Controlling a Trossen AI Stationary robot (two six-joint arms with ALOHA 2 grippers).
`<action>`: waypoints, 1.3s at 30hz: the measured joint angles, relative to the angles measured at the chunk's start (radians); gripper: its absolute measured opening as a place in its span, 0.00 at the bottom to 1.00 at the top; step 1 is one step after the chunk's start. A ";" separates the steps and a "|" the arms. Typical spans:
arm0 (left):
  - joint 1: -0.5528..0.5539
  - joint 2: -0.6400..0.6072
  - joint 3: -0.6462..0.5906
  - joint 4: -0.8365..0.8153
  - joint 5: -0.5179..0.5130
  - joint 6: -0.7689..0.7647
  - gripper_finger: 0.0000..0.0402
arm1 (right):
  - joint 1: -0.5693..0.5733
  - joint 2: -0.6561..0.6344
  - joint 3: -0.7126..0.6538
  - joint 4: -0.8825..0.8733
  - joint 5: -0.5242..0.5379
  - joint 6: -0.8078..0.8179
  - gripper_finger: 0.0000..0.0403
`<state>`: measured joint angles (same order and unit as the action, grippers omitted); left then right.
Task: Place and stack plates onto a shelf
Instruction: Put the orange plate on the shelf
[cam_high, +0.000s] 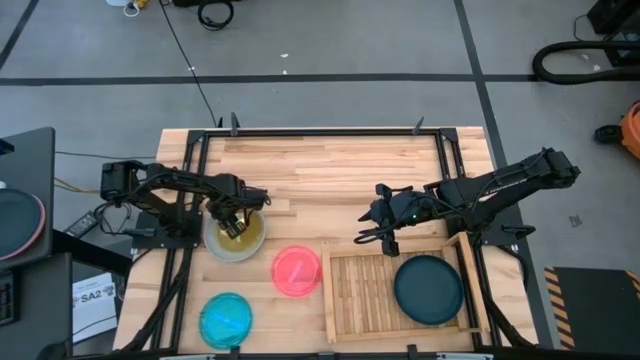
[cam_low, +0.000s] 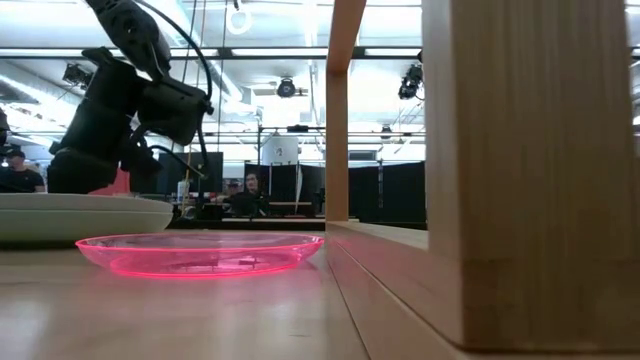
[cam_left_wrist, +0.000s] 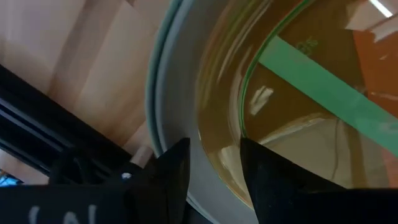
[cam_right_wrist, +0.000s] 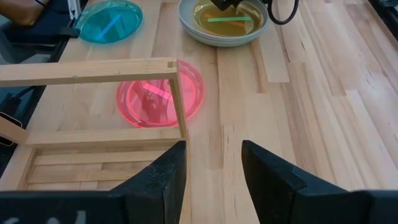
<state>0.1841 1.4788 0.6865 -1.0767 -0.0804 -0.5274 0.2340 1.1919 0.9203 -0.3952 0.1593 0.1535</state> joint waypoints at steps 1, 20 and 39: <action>0.000 0.000 0.000 0.002 0.010 0.001 0.35 | 0.000 0.000 0.000 0.000 0.000 0.000 0.40; 0.000 -0.001 0.001 0.006 0.058 0.042 0.02 | 0.000 0.000 0.000 0.001 0.000 0.000 0.40; -0.001 -0.001 0.171 -0.038 -0.004 0.102 0.01 | 0.000 0.000 0.000 0.002 0.002 0.000 0.40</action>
<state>0.1833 1.4780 0.8573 -1.1151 -0.0847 -0.4256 0.2337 1.1918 0.9203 -0.3935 0.1608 0.1535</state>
